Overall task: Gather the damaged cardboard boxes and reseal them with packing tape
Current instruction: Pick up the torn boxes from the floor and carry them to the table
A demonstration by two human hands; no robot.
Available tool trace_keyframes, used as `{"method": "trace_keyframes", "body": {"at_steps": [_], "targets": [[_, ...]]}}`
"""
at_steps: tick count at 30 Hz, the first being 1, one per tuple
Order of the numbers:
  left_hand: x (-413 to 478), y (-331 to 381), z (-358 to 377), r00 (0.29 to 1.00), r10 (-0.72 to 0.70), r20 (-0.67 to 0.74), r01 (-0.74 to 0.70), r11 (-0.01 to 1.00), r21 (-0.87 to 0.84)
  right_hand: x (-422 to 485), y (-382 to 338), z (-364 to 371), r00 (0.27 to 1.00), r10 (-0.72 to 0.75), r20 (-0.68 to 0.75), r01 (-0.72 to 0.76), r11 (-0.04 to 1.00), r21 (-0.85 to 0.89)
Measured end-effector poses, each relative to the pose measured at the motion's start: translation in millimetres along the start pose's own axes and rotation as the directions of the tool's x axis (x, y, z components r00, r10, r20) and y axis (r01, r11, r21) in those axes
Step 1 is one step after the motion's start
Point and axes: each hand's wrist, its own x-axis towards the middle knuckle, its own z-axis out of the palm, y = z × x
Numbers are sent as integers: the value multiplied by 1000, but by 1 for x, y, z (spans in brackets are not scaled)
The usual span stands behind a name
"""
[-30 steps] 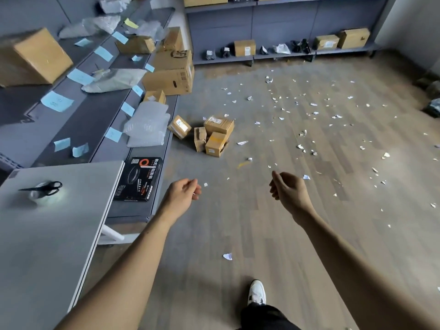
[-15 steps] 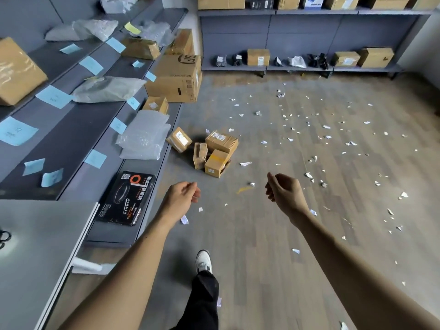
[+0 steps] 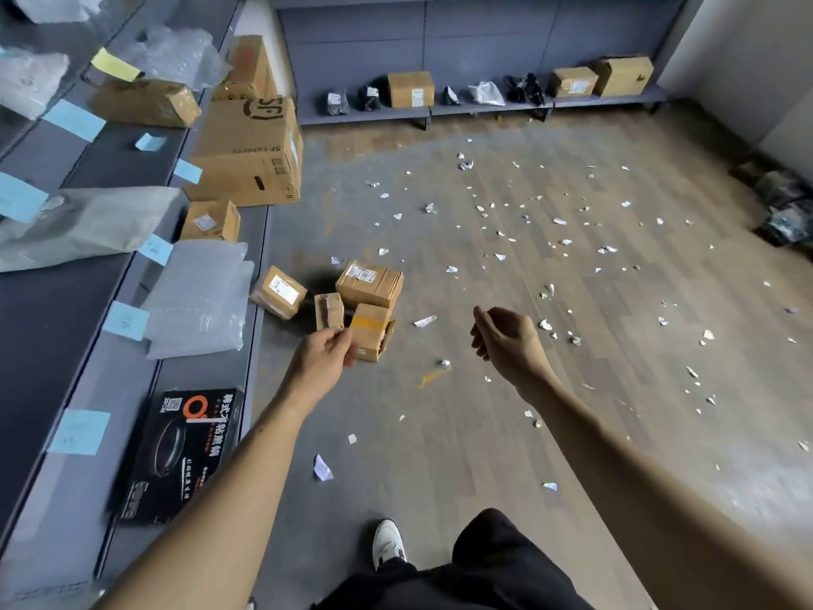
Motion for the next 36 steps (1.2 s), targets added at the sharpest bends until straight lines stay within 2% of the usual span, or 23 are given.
{"method": "trace_keyframes", "body": {"at_steps": [8, 22, 36], "targets": [[101, 32, 19, 998, -26, 52, 27, 999, -17, 101, 6, -1, 999, 42, -32, -42, 999, -6], [290, 142, 70, 999, -33, -6, 33, 999, 9, 327, -17, -30, 999, 42, 0, -42, 999, 27], [481, 189, 101, 997, -51, 52, 48, 997, 59, 504, -28, -29, 993, 114, -9, -114, 993, -10]]}}
